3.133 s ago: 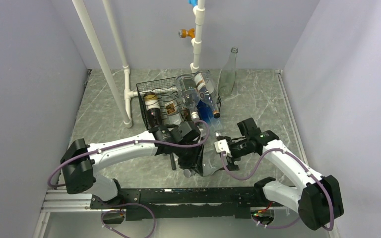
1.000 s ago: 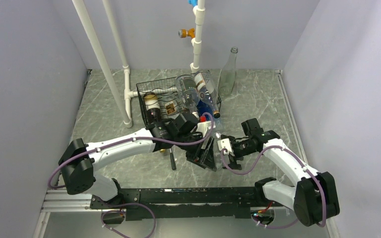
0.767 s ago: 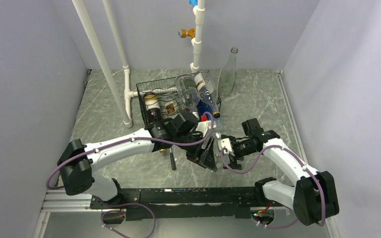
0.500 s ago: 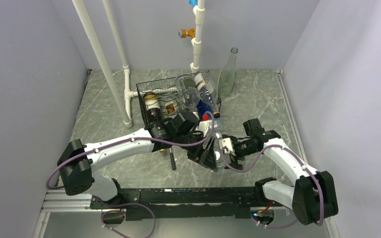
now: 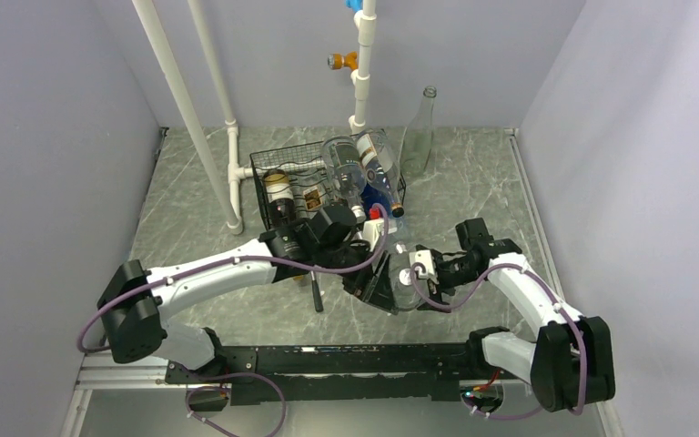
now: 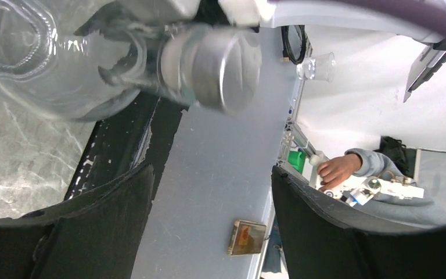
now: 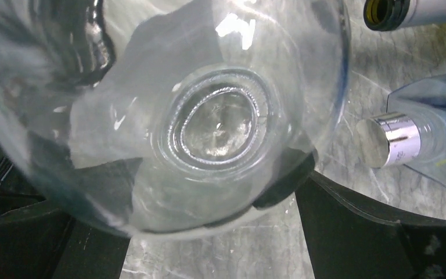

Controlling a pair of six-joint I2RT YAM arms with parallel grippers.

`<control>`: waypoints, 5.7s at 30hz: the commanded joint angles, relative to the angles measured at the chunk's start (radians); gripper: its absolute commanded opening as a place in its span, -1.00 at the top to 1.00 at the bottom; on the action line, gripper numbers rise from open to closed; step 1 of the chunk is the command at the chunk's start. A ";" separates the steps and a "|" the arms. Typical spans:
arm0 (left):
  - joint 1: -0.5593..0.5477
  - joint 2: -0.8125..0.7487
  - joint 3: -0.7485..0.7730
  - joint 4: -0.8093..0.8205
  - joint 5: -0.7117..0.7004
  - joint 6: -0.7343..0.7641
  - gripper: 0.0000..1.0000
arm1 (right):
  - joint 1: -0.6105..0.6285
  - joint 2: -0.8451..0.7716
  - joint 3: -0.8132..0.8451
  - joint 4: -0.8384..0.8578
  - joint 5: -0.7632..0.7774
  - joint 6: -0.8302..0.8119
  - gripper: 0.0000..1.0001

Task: Take the wine bottle off the wine rack
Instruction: Place the wine bottle at the center of the board, then pick up the wine bottle from the center of the board, then place the wine bottle at the center of the board.

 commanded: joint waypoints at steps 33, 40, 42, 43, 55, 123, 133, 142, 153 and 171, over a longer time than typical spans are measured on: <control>0.012 -0.572 -0.499 0.505 -0.651 0.185 -0.99 | -0.307 -0.051 0.183 -0.286 -0.235 -0.025 -0.99; 0.031 -0.555 -0.532 0.581 -0.644 0.127 -0.99 | -0.308 -0.087 0.202 -0.251 -0.241 0.108 -0.99; 0.031 -0.563 -0.559 0.621 -0.662 0.108 -0.99 | -0.308 -0.103 0.211 -0.237 -0.238 0.147 -0.99; 0.031 -0.569 -0.580 0.652 -0.670 0.094 -0.99 | -0.307 -0.114 0.216 -0.224 -0.236 0.177 -0.99; 0.034 -0.607 -0.646 0.673 -0.727 0.064 -0.99 | -0.307 -0.157 0.270 -0.224 -0.221 0.280 -0.99; 0.039 -0.672 -0.562 0.443 -0.767 0.119 -0.99 | -0.009 -0.037 0.431 -0.325 -0.355 0.081 0.91; 0.038 -0.695 -0.559 0.415 -0.778 0.139 -0.99 | -0.280 0.043 0.585 -0.639 -0.299 -0.108 1.00; 0.039 -0.704 -0.578 0.428 -0.780 0.141 -0.99 | -0.411 0.051 0.612 0.049 -0.145 0.516 1.00; 0.039 -0.699 -0.581 0.422 -0.795 0.153 -0.99 | -0.397 0.219 0.610 0.798 0.210 1.108 1.00; 0.040 -0.632 -0.548 0.393 -0.828 0.174 -0.99 | -0.252 0.612 0.893 1.135 0.687 1.376 1.00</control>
